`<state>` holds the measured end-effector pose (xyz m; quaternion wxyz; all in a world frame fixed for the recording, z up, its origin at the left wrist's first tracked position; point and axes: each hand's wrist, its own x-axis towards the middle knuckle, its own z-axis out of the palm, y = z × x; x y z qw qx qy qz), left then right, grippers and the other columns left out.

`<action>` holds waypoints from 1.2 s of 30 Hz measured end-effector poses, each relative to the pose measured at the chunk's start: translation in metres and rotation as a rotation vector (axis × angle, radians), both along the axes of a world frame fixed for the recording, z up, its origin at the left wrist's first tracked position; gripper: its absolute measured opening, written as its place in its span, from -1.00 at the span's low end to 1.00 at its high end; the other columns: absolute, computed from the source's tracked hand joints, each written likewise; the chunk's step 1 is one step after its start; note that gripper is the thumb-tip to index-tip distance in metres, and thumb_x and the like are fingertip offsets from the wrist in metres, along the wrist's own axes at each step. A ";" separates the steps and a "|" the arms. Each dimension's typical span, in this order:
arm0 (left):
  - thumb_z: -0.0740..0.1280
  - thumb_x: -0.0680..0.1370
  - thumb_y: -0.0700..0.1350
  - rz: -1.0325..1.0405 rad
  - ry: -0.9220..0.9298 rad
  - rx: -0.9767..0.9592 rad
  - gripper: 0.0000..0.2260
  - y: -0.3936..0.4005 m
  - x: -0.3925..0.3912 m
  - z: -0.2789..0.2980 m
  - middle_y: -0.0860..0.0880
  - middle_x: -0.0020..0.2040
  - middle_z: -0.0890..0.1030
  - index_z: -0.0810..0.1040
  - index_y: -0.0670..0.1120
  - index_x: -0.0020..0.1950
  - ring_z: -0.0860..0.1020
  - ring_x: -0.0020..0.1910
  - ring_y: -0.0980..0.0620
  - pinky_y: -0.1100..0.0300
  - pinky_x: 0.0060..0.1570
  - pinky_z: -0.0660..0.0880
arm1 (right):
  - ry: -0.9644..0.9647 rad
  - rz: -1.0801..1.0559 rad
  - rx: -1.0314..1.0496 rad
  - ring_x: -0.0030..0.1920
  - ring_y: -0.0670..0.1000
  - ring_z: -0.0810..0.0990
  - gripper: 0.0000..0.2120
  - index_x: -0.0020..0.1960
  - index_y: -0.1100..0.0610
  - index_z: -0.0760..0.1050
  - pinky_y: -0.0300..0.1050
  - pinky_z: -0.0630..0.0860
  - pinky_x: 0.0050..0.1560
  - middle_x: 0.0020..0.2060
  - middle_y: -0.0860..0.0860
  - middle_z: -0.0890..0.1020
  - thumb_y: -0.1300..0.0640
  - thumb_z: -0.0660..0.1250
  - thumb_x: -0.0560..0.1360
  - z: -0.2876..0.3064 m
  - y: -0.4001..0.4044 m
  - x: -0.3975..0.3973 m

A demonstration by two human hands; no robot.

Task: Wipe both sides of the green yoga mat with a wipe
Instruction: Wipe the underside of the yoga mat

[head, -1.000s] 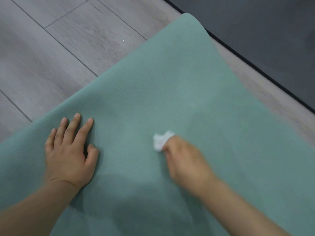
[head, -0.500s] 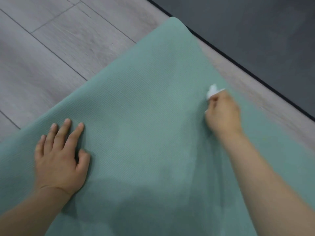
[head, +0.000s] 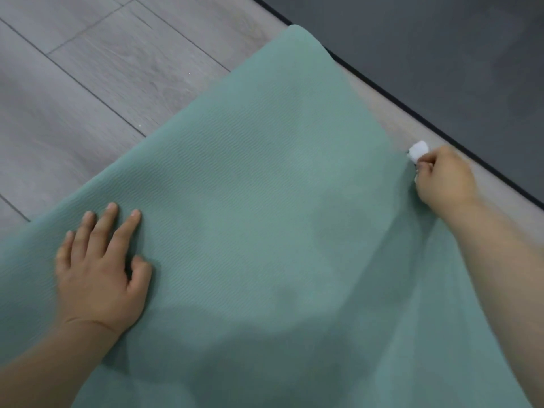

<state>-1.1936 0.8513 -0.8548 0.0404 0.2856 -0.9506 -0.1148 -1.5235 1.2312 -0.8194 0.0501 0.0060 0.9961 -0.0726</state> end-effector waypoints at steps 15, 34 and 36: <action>0.06 0.45 0.06 -0.023 -0.054 0.023 -0.39 -0.003 -0.001 0.001 -0.12 0.56 0.25 0.31 0.03 0.53 0.13 0.55 -0.18 -0.15 0.52 0.01 | -0.083 0.834 -0.201 0.10 0.10 0.55 -0.85 0.10 0.08 0.47 -0.08 0.43 0.14 0.07 0.18 0.61 0.16 0.21 0.55 -0.004 -0.004 0.071; 0.09 0.44 0.05 -0.016 -0.028 0.010 -0.39 -0.003 -0.001 -0.001 -0.13 0.55 0.28 0.35 0.00 0.51 0.16 0.54 -0.19 -0.15 0.50 0.01 | -0.117 0.763 -0.065 0.15 0.19 0.56 -0.81 0.13 0.09 0.49 0.02 0.48 0.15 0.16 0.17 0.58 0.14 0.22 0.54 0.005 -0.008 0.066; 0.09 0.44 0.04 -0.019 -0.026 0.001 -0.39 -0.001 0.000 -0.001 -0.13 0.55 0.28 0.35 0.00 0.51 0.16 0.54 -0.20 -0.15 0.50 0.01 | -0.031 0.325 0.086 0.04 0.27 0.56 -0.85 0.04 0.16 0.52 0.06 0.49 0.01 0.06 0.24 0.59 0.19 0.26 0.51 0.018 0.023 0.014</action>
